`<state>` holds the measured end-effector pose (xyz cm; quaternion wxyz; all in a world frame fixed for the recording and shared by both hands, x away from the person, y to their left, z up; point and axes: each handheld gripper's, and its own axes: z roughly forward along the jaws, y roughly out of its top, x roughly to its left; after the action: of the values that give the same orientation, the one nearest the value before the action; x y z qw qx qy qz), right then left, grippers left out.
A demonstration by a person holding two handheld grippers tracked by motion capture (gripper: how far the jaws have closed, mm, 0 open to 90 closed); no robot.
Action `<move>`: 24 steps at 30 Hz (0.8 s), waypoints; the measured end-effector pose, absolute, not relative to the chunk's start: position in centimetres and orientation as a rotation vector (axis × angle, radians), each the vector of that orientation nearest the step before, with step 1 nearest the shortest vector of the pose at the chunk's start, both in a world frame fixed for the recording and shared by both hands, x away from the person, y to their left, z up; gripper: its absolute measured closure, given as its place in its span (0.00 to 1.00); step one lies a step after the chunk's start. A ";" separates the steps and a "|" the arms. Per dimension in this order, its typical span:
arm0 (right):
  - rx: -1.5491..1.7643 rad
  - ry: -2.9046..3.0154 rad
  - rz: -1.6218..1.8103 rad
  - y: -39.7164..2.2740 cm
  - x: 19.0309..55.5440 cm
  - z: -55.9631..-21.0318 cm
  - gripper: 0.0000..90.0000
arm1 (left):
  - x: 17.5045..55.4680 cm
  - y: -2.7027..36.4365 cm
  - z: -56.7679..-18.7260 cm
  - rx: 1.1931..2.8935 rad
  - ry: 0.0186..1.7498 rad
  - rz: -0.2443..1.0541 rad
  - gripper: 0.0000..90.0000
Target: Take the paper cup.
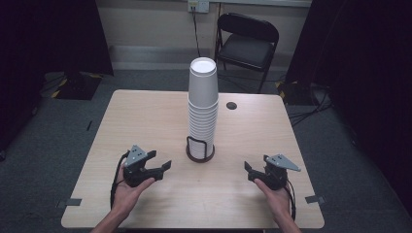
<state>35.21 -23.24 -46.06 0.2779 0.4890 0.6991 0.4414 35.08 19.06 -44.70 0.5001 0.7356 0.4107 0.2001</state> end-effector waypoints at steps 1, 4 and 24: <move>1.307 1.879 1.183 -23.3 35.2 -46.0 0.21 | 35.1 19.1 -44.7 1.775 0.998 0.482 0.30; 1.307 1.894 1.216 -23.2 35.1 -45.8 0.21 | 35.3 19.0 -44.9 1.782 1.006 0.467 0.30; 1.229 1.977 1.242 -21.6 34.2 -45.3 0.20 | 35.4 18.6 -40.5 1.715 0.947 0.482 0.25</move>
<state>34.22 -21.58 -45.27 0.2489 0.4510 0.7259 0.4558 35.42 18.59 -40.51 0.5329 0.7194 0.3971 0.2021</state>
